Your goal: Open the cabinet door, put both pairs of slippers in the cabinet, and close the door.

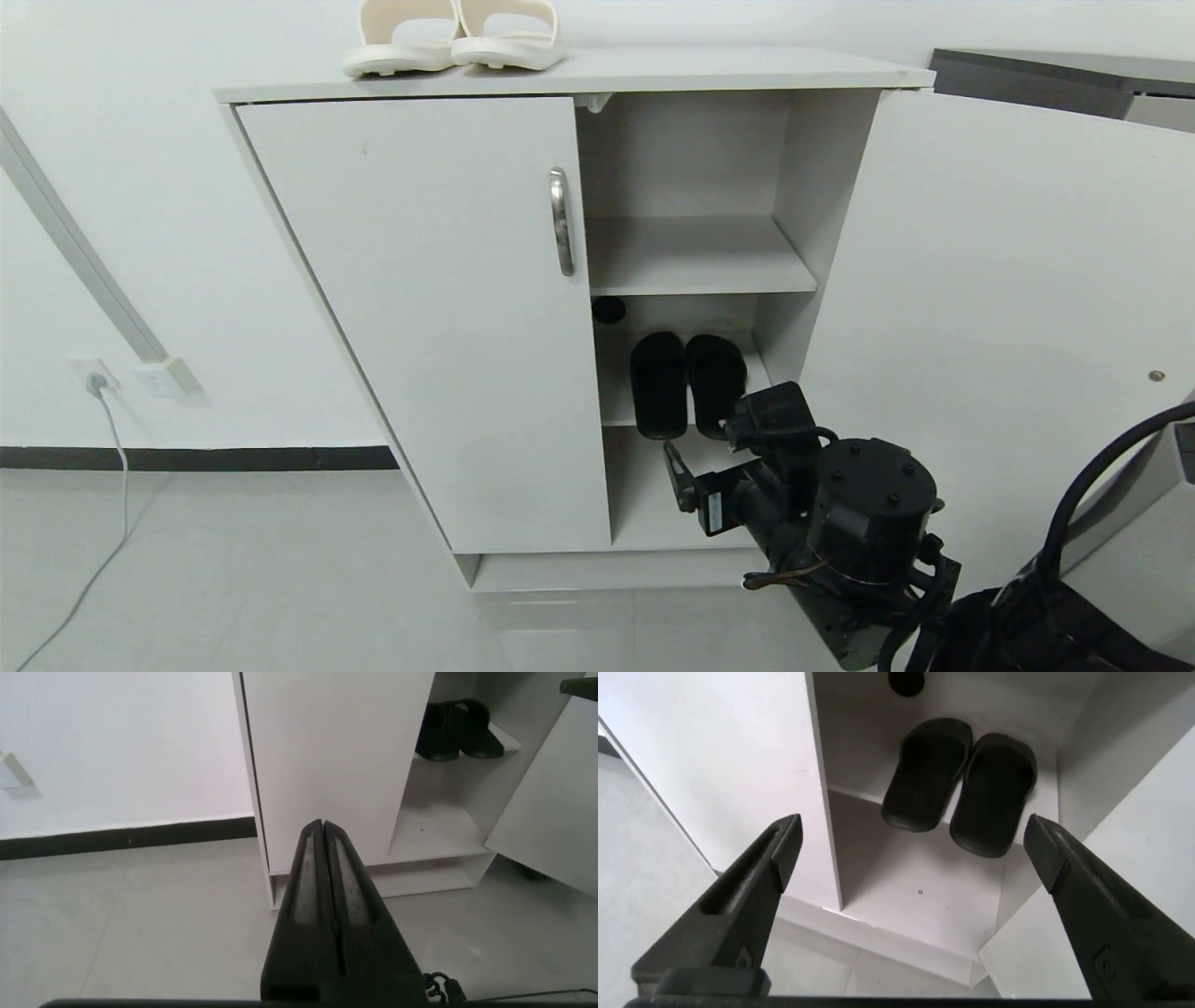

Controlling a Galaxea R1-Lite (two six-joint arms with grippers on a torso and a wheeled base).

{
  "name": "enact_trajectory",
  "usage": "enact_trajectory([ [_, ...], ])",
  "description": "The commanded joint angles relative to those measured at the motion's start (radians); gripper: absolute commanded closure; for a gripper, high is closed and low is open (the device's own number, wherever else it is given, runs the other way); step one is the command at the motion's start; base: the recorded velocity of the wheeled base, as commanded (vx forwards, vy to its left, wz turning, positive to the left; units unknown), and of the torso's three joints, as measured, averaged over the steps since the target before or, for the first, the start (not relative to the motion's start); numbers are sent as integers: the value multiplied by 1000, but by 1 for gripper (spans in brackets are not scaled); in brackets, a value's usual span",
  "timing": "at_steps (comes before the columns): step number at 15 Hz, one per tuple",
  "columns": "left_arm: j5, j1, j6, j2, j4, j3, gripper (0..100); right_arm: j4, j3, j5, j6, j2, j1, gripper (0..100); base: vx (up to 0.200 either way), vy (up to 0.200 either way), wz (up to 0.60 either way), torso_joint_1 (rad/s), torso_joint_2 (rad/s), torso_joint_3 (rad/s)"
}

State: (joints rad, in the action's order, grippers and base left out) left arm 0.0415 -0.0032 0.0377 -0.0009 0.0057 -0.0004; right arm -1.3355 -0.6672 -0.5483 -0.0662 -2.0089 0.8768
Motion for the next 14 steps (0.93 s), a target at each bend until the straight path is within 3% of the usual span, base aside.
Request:
enact_trajectory([
  [1, 0, 0, -1, 1, 0, -1, 100, -1, 0, 1, 0, -7, 1, 0, 0, 0, 0, 0, 0, 0],
  [3, 0, 0, -2, 1, 0, -1, 100, -1, 3, 2, 5, -7, -1, 0, 0, 0, 0, 0, 0, 0],
  [14, 0, 0, -2, 1, 0, 0, 100, -47, 37, 65, 5, -8, -30, 0, 0, 200, 0, 4, 1, 2],
])
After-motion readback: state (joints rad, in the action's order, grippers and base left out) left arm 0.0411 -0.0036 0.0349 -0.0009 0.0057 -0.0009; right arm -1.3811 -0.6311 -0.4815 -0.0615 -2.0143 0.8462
